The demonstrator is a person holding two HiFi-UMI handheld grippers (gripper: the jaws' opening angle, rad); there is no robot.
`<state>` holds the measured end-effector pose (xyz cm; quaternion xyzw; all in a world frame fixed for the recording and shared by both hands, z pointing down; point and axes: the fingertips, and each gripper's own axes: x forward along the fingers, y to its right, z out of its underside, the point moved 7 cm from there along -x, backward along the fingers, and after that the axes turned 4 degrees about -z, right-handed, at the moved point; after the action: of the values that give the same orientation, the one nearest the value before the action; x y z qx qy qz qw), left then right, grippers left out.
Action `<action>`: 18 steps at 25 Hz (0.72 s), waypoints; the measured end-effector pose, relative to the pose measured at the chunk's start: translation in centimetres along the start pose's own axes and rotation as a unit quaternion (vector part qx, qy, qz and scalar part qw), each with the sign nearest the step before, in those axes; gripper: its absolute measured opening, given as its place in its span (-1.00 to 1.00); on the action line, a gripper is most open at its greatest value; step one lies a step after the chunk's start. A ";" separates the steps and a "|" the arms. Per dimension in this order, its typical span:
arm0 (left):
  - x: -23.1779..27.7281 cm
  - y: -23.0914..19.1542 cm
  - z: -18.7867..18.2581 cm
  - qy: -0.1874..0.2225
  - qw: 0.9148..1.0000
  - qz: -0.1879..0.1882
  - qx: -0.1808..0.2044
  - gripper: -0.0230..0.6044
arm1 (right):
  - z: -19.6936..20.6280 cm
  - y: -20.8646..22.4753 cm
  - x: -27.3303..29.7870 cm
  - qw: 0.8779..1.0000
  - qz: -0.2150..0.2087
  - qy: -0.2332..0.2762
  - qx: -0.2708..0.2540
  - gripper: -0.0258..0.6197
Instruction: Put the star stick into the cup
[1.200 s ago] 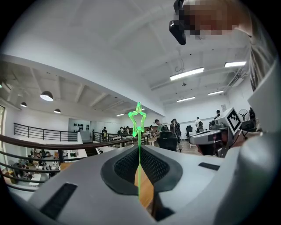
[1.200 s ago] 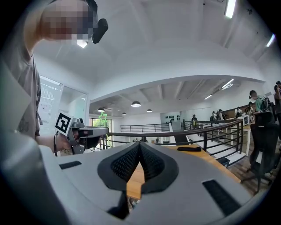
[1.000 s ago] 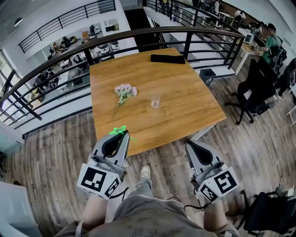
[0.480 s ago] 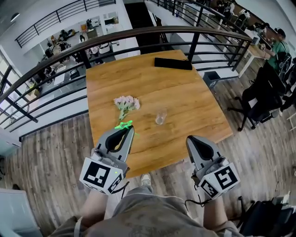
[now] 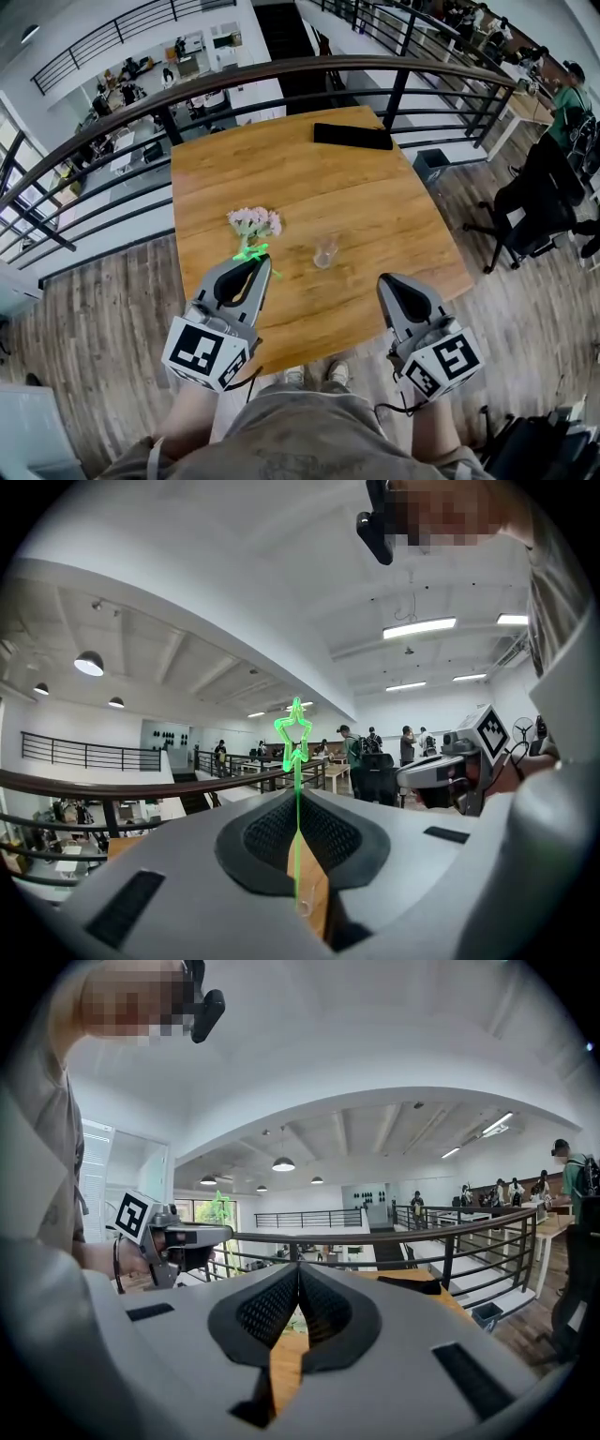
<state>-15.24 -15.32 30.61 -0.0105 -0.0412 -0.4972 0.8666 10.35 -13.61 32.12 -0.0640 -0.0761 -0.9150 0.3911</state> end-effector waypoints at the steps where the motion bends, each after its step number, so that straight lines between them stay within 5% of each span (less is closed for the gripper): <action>1: -0.2 -0.2 0.0 0.000 1.000 -0.003 -0.001 -0.86 | 0.0 -0.2 0.3 1.000 -0.003 -0.002 0.000 -0.83; 18: 10.0 -0.3 1.3 0.014 0.999 0.028 0.017 -0.86 | 0.7 6.5 5.0 1.000 -0.021 -0.010 -0.009 -0.83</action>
<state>-10.56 -24.02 32.72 0.0101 -0.0367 -0.4725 0.8805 11.69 -21.42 34.21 -0.0748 -0.0735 -0.9228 0.3708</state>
